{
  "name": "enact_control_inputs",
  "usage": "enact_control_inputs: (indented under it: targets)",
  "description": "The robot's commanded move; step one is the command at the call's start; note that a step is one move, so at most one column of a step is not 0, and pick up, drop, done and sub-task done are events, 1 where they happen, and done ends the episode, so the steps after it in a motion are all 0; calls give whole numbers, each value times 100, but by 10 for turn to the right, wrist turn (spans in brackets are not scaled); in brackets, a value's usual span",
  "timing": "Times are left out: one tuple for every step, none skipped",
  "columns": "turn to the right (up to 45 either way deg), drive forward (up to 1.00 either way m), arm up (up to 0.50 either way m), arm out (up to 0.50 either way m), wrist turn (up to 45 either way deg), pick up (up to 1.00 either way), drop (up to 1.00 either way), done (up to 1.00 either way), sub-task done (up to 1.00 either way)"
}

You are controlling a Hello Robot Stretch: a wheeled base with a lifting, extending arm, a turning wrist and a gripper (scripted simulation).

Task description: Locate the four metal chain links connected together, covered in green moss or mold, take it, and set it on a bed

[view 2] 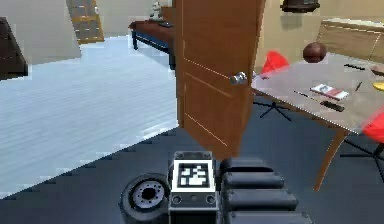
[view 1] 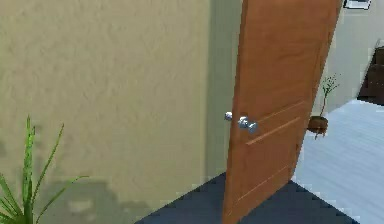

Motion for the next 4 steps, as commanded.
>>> enact_control_inputs:
  targets:
    - [-450, 0, 0, 0, 0, 0, 0, 0, 0]
    - [-240, 0, 0, 0, 0, 0, 0, 0, 0]
    - [-450, 0, 0, 0, 0, 0, 0, 0, 0]
    - [-240, 0, 0, 0, 0, 0, 0, 0, 0]
